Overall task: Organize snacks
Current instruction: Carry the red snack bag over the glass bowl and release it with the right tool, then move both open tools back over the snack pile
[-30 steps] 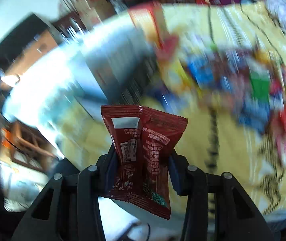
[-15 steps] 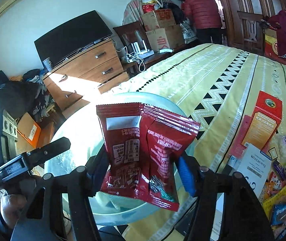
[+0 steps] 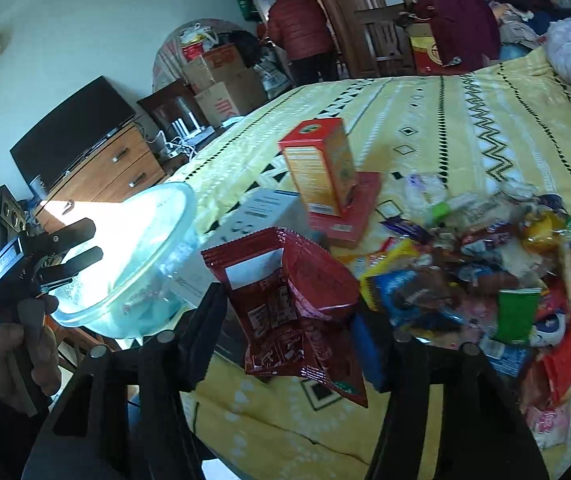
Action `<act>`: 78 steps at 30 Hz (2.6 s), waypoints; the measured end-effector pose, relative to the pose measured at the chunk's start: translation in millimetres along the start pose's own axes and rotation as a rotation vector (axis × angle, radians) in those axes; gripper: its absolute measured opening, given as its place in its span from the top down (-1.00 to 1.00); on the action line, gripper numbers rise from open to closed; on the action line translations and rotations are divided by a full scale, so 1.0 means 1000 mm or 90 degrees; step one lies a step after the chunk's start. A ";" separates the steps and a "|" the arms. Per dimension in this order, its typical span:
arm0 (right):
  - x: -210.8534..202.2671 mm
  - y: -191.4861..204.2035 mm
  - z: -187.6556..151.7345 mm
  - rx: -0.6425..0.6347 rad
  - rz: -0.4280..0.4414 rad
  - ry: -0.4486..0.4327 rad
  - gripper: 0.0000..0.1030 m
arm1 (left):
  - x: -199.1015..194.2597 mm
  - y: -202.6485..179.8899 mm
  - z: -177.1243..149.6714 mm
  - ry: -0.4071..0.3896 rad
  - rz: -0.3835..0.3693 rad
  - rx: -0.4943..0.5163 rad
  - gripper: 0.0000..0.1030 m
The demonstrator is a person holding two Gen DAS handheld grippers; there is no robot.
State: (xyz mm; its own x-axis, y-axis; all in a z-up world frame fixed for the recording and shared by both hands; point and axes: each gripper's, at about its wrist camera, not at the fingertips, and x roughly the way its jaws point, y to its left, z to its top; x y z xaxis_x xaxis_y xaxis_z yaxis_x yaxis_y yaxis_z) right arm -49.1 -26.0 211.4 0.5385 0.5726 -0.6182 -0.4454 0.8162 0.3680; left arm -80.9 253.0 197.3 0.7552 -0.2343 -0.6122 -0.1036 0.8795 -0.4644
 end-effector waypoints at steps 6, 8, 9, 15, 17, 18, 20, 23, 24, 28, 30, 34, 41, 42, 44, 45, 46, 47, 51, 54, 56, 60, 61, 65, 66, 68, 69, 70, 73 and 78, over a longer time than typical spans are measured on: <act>-0.019 0.007 0.036 -0.035 0.029 -0.038 -0.09 | -0.018 0.000 0.006 -0.036 0.020 -0.008 -0.89; -0.009 0.036 0.060 -0.060 0.066 -0.041 -0.09 | -0.033 0.012 0.009 -0.065 0.045 -0.022 -0.89; -0.001 0.057 0.073 -0.078 0.092 -0.041 -0.09 | -0.042 0.021 0.011 -0.080 0.059 -0.029 -0.89; 0.052 0.169 0.128 -0.160 0.215 -0.046 -0.32 | -0.091 0.079 0.013 -0.131 0.140 -0.097 -0.89; 0.078 0.201 0.139 -0.183 0.229 -0.033 -0.34 | -0.104 0.093 0.011 -0.140 0.155 -0.114 -0.89; 0.091 0.215 0.143 -0.194 0.238 -0.017 -0.53 | -0.109 0.098 0.010 -0.145 0.161 -0.119 -0.89; 0.112 0.240 0.146 -0.214 0.208 -0.001 -0.91 | -0.116 0.103 0.008 -0.153 0.170 -0.128 -0.92; 0.119 0.252 0.145 -0.211 0.226 0.002 -0.93 | -0.118 0.106 0.008 -0.158 0.173 -0.135 -0.95; 0.117 0.252 0.143 -0.210 0.232 -0.002 -0.93 | -0.118 0.106 0.008 -0.157 0.171 -0.134 -0.95; 0.079 0.225 0.131 -0.218 0.210 -0.049 -0.93 | -0.103 0.089 0.009 -0.135 0.144 -0.107 -0.96; 0.047 0.186 0.108 -0.199 0.180 -0.099 -1.00 | -0.095 0.073 0.006 -0.129 0.124 -0.080 -0.96; 0.033 0.096 0.038 -0.124 0.105 -0.003 -1.00 | -0.060 0.030 -0.001 -0.085 0.068 -0.022 -0.96; -0.018 -0.094 -0.087 0.146 -0.052 0.128 -0.99 | 0.021 -0.076 -0.042 0.037 -0.068 0.108 -0.96; -0.027 -0.115 -0.099 0.175 -0.071 0.136 -0.97 | 0.037 -0.091 -0.049 0.062 -0.091 0.127 -0.96; -0.043 -0.138 -0.111 0.202 -0.086 0.128 -0.95 | 0.070 -0.123 -0.062 0.100 -0.118 0.195 -0.96; -0.049 -0.148 -0.116 0.215 -0.085 0.122 -0.95 | 0.089 -0.138 -0.068 0.118 -0.123 0.239 -0.96; -0.053 -0.155 -0.118 0.223 -0.085 0.118 -0.95 | 0.108 -0.151 -0.075 0.135 -0.119 0.282 -0.95; -0.056 -0.162 -0.121 0.232 -0.083 0.113 -0.95 | 0.124 -0.160 -0.080 0.151 -0.110 0.321 -0.93; -0.062 -0.175 -0.129 0.260 -0.059 0.103 -0.95 | 0.185 -0.171 -0.090 0.193 -0.046 0.409 -0.89; -0.062 -0.187 -0.134 0.265 -0.046 0.099 -0.95 | 0.212 -0.161 -0.088 0.208 -0.022 0.383 -0.87; -0.061 -0.195 -0.134 0.267 -0.041 0.097 -0.95 | 0.221 -0.159 -0.087 0.204 -0.011 0.375 -0.87; -0.060 -0.210 -0.132 0.277 -0.035 0.084 -0.95 | 0.228 -0.158 -0.090 0.192 -0.011 0.363 -0.79; -0.061 -0.213 -0.130 0.278 -0.038 0.077 -0.95 | 0.227 -0.159 -0.091 0.188 -0.007 0.363 -0.62; -0.069 -0.229 -0.123 0.295 -0.054 0.049 -0.88 | 0.219 -0.163 -0.089 0.189 -0.017 0.351 0.18; -0.071 -0.233 -0.121 0.301 -0.060 0.043 -0.88 | 0.213 -0.164 -0.090 0.187 -0.019 0.349 0.18; -0.074 -0.242 -0.118 0.309 -0.070 0.039 -0.88 | 0.204 -0.164 -0.094 0.182 -0.024 0.350 0.20; -0.076 -0.245 -0.117 0.311 -0.078 0.040 -0.88 | 0.201 -0.163 -0.096 0.188 -0.028 0.345 0.21; -0.078 -0.249 -0.115 0.315 -0.089 0.038 -0.88 | 0.198 -0.160 -0.098 0.194 -0.035 0.334 0.23; -0.087 -0.258 -0.109 0.321 -0.119 0.020 -0.88 | 0.188 -0.151 -0.106 0.222 -0.055 0.299 0.25; -0.096 -0.291 -0.085 0.340 -0.204 0.003 -0.98 | 0.184 -0.148 -0.122 0.263 -0.074 0.290 0.43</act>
State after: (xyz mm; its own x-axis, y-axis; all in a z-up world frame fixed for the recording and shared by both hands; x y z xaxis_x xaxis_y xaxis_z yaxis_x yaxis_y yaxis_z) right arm -32.6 -325.0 104.8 0.5824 0.2937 -0.7580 0.1570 0.8743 0.4593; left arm -5.4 29.0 75.2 0.4230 -0.3998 -0.8132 0.3190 0.9057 -0.2793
